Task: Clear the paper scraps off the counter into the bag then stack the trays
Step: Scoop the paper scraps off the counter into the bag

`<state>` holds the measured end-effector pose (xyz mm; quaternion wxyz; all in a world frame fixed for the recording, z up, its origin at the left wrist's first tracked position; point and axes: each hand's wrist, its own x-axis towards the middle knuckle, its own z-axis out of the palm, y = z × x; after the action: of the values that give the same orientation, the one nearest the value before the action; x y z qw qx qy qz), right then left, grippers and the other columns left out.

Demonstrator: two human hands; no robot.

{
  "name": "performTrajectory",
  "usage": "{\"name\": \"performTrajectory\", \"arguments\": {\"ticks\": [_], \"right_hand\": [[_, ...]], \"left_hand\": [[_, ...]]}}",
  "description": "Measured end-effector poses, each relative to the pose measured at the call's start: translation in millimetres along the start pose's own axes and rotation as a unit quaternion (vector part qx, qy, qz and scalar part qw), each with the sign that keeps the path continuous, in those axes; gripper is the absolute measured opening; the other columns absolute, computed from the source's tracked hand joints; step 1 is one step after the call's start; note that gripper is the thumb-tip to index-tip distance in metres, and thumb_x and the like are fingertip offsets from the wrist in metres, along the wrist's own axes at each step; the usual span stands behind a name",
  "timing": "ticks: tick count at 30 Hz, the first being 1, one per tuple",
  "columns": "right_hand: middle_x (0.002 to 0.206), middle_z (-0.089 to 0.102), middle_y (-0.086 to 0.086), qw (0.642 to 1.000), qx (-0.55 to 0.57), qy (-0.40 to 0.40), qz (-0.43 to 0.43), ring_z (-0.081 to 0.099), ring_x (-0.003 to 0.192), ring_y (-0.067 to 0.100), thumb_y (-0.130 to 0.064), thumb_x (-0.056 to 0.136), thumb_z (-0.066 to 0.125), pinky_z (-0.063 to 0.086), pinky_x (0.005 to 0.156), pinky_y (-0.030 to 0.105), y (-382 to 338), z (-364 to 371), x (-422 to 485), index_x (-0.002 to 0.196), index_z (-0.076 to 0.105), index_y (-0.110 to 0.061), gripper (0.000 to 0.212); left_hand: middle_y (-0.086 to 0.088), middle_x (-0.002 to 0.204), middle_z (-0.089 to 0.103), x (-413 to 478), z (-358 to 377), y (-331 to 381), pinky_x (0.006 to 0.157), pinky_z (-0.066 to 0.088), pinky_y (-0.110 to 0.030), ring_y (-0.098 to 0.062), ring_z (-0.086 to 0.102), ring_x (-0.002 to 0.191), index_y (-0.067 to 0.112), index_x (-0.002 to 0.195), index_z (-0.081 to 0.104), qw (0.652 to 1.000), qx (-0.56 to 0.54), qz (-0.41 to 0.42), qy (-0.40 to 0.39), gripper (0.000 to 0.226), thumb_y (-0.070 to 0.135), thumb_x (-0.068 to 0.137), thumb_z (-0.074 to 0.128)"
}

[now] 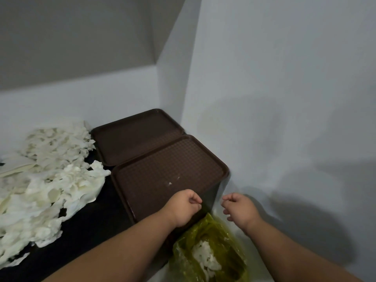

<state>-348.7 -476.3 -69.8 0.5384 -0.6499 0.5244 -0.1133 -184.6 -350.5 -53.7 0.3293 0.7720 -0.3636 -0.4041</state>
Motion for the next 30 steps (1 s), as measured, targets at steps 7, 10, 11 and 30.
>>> {"name": "performTrajectory", "arguments": {"ticks": [7, 10, 11, 30], "right_hand": [[0.089, 0.07, 0.01, 0.998, 0.0, -0.023, -0.05, 0.065, 0.075, 0.022, -0.016, 0.09, 0.067, 0.054, 0.065, 0.034, -54.9, 55.7, -14.2, 0.099, 0.067, -0.019, 0.009], [0.093, 0.07, 0.008, 0.996, -0.007, -0.047, -0.072, 0.068, 0.081, 0.021, -0.015, 0.09, 0.067, 0.056, 0.066, 0.033, -81.2, 90.1, -25.1, 0.102, 0.066, -0.018, 0.012], [0.095, 0.07, 0.006, 0.995, -0.012, -0.058, -0.079, 0.068, 0.084, 0.021, -0.015, 0.091, 0.067, 0.057, 0.066, 0.032, -89.5, 102.6, -30.6, 0.103, 0.066, -0.019, 0.013], [0.103, 0.064, -0.003, 0.929, -0.208, -0.233, -0.198, 0.065, 0.089, 0.01, -0.024, 0.088, 0.072, 0.05, 0.07, 0.019, -132.7, 342.3, -141.2, 0.117, 0.064, -0.023, 0.03]], "left_hand": [[0.008, 0.093, 0.069, -42.6, -72.3, -37.4, 0.074, 0.05, -0.018, -0.004, 0.065, 0.085, 0.03, 0.093, 0.067, 0.997, -0.018, -0.01, 0.077, 0.009, 0.023, 0.09, 0.07], [0.008, 0.088, 0.068, -70.3, -110.1, -61.4, 0.072, 0.05, -0.019, -0.005, 0.064, 0.08, 0.028, 0.089, 0.067, 0.992, -0.025, -0.015, 0.12, 0.009, 0.02, 0.089, 0.071], [0.007, 0.088, 0.068, -80.0, -122.5, -70.1, 0.073, 0.051, -0.02, -0.006, 0.064, 0.079, 0.026, 0.09, 0.067, 0.99, -0.024, -0.015, 0.135, 0.007, 0.02, 0.089, 0.071], [-0.002, 0.138, 0.041, -250.8, -255.5, -286.2, 0.101, 0.046, -0.039, -0.027, 0.04, 0.129, 0.034, 0.142, 0.043, 0.93, 0.191, -0.203, 0.241, 0.064, 0.034, 0.083, 0.066]]}}
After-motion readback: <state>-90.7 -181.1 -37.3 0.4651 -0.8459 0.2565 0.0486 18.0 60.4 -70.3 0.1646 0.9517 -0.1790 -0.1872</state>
